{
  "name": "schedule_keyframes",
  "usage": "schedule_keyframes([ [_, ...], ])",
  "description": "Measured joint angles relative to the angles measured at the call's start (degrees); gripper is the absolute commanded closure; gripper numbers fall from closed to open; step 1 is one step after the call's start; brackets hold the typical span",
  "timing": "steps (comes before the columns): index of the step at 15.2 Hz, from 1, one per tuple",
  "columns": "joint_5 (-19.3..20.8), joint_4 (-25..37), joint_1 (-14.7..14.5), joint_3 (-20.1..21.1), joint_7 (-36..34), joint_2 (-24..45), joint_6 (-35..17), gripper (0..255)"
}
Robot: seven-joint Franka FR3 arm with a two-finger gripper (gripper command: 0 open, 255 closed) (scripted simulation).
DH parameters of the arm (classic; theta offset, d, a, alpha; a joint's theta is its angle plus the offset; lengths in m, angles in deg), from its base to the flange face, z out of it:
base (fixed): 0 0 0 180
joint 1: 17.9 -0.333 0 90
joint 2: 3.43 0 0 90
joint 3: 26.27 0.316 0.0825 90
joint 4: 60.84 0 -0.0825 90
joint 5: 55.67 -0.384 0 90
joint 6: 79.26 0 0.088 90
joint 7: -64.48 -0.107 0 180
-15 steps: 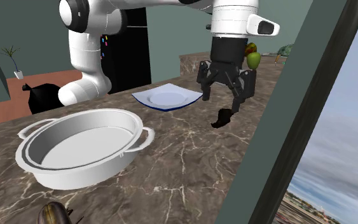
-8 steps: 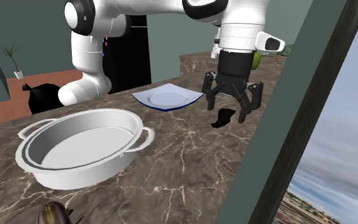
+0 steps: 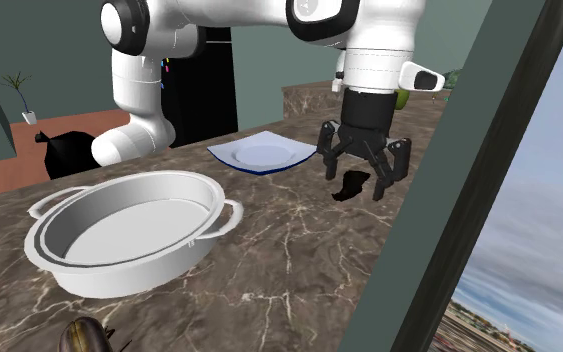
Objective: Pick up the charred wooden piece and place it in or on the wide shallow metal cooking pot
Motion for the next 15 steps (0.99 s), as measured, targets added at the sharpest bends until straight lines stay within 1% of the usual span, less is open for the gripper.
schedule_keyframes([
  [1, 0.0, 0.0, 0.0, 0.0, 0.0, 0.0, 0.0, 255],
  [11, 0.0, 0.0, 0.0, 0.0, 0.0, 0.0, 0.0, 255],
  [15, -0.1, 2.6, 0.1, 0.0, 0.1, 0.2, 2.4, 255],
])
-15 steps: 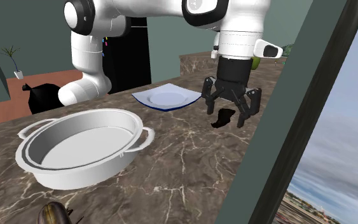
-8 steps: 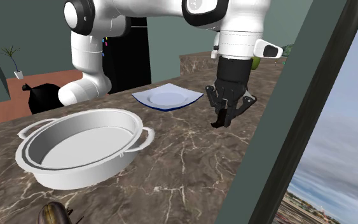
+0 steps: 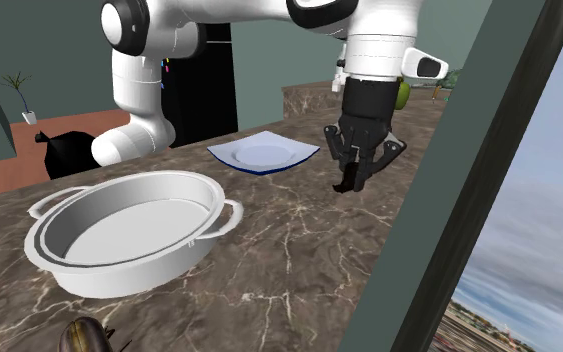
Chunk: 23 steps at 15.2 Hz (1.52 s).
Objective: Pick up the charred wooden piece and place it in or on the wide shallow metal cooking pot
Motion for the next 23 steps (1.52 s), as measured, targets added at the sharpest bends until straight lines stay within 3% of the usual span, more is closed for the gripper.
schedule_keyframes([
  [12, -0.7, 13.0, 0.9, -0.1, 0.5, 2.6, 10.4, 255],
  [19, -1.7, 24.4, 2.3, -0.2, 1.0, 6.4, 18.1, 255],
  [23, -0.2, 15.5, 2.7, -1.2, 3.2, -0.2, 15.5, 255],
])
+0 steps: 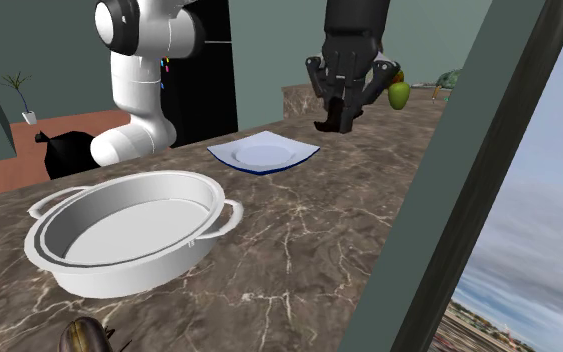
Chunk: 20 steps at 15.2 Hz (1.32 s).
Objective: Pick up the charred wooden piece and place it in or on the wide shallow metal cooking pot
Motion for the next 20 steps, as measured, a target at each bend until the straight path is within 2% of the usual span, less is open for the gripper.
schedule_keyframes([
  [4, 2.1, -11.3, 1.0, -1.4, 3.2, -7.9, -3.7, 255],
  [8, 3.9, -19.1, 2.4, -2.9, 6.4, -13.6, -6.2, 255],
  [17, 8.2, -30.5, 6.7, -7.3, 14.9, -24.1, -8.4, 255],
  [20, 9.4, -32.5, 8.3, -9.2, 18.2, -26.3, -8.7, 255],
])
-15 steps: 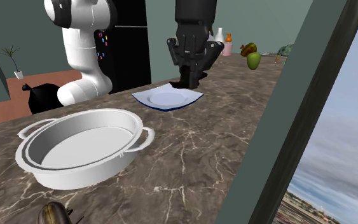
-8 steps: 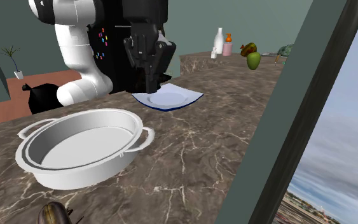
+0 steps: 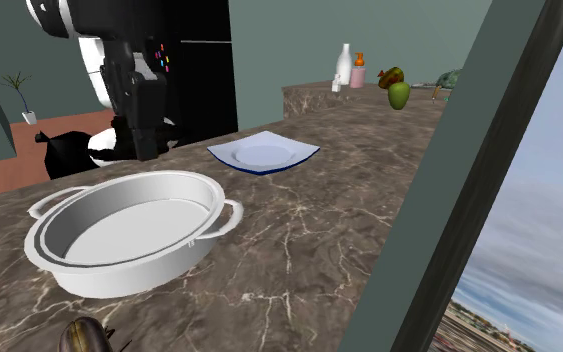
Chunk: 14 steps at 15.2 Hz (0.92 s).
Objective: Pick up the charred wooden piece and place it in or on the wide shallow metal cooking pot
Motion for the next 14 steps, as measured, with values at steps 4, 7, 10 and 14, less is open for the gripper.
schedule_keyframes([
  [4, 0.9, -3.0, 1.0, -1.2, 1.8, -1.7, -1.7, 255],
  [7, 1.2, -5.8, 1.1, -1.2, 1.5, -2.2, -4.0, 255],
  [10, 1.5, -8.8, 1.2, -1.2, 1.3, -2.8, -6.4, 255],
  [14, 1.7, -12.1, 1.3, -1.3, 0.9, -3.1, -9.4, 255],
])
